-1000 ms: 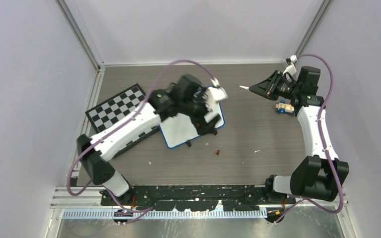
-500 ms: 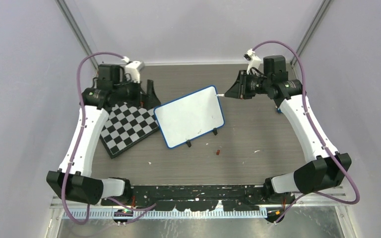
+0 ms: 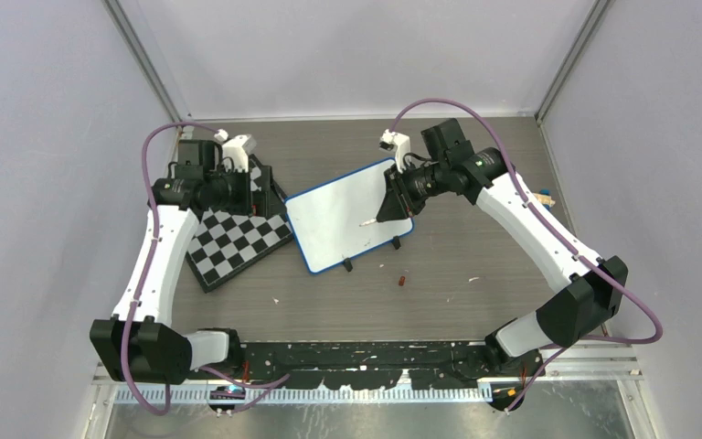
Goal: Write a sentence on the whiteboard
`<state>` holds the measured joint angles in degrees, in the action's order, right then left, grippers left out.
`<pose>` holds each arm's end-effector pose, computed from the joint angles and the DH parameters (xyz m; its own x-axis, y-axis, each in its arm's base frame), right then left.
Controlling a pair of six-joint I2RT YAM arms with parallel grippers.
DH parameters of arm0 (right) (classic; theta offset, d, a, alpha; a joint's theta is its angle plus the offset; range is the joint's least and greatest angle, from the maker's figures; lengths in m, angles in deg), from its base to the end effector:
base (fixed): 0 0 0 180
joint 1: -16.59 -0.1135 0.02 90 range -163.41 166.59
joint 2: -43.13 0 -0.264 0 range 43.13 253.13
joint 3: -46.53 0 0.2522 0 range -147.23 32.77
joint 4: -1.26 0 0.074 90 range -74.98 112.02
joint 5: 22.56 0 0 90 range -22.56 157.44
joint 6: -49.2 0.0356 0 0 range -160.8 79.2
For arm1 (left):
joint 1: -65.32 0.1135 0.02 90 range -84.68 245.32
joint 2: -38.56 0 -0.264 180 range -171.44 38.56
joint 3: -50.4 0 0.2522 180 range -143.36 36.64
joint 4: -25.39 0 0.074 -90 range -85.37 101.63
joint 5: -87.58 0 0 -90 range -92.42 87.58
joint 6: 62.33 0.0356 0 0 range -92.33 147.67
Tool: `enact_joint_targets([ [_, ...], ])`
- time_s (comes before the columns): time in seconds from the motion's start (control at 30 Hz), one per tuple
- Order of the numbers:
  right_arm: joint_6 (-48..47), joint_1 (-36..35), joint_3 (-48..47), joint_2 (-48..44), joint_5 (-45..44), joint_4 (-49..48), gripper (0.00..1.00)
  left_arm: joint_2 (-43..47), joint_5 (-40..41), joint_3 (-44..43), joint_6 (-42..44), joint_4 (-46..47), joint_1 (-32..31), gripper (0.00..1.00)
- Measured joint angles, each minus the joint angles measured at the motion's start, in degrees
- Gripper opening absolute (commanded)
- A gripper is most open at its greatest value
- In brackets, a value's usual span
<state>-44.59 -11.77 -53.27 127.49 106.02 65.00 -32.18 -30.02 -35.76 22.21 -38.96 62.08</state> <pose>0.2578 0.1644 0.3673 -0.6069 -0.3863 -0.6946 -0.7782 0.4663 0.4206 0.2441 -0.0303 0.3502 -0.7830 -0.0401 -0.6208 0.2808 0.8677 -0.4102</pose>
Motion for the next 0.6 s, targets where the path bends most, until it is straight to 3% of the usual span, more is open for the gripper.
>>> enact_joint_targets([
  [0.43,-4.07,-3.67,4.79,-1.2,1.97,0.68,0.0,-9.7,-10.62,-2.19,9.46,-1.03,0.0,1.0],
  [0.6,-4.02,-3.8,5.11,-1.29,3.37,0.63,0.0,-13.11,-11.54,-3.26,11.39,-1.09,0.0,0.94],
])
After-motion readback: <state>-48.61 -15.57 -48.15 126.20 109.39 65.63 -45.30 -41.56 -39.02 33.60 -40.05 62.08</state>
